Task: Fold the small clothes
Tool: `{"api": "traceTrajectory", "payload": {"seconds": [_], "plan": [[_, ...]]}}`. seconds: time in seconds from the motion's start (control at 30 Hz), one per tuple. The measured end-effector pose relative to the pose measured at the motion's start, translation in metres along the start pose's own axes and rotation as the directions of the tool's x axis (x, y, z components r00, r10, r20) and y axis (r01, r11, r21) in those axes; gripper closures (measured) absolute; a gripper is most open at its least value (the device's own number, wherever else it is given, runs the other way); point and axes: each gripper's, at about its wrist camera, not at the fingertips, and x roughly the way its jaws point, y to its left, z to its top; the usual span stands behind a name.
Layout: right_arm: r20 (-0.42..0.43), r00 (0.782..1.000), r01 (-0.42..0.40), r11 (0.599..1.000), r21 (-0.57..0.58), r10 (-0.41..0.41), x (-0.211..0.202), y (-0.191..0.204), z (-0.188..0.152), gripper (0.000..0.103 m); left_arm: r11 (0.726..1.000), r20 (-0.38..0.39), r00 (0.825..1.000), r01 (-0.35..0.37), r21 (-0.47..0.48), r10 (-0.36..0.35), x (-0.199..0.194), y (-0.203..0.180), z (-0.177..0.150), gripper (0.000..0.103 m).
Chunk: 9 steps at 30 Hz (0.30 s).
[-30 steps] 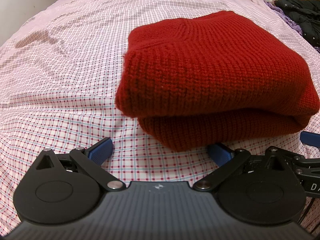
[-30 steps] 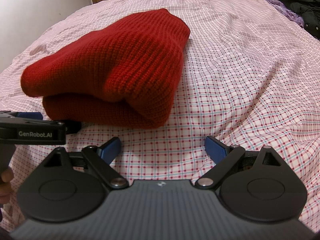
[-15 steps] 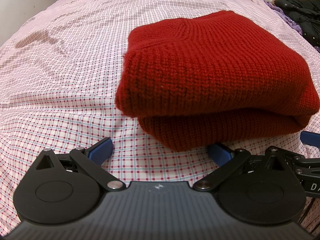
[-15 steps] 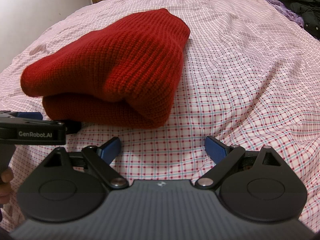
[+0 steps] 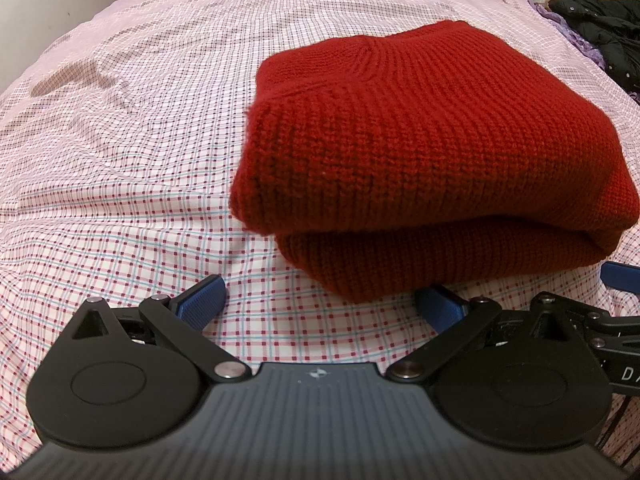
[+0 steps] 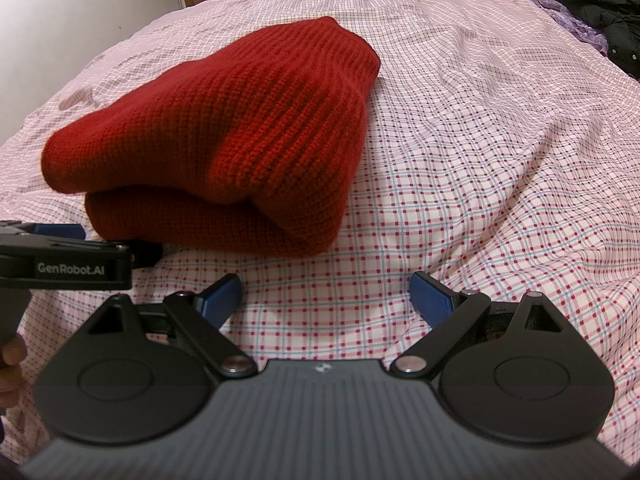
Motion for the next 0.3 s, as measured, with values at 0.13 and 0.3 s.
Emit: {"api": "traceTrajectory", "payload": {"seconds": [0.13, 0.3], "plan": [[0.0, 1.0, -0.001, 1.0, 0.0, 0.001, 0.0002, -0.0001, 0.0002, 0.009, 1.0, 0.0, 1.0, 0.0, 0.0, 0.0, 0.0002, 0.0, 0.0, 0.0], [0.0, 1.0, -0.001, 1.0, 0.0, 0.001, 0.0, 0.0003, 0.0, 0.009, 1.0, 0.0, 1.0, 0.0, 0.001, 0.0, 0.0014, -0.0008, -0.0007, 0.0]]}}
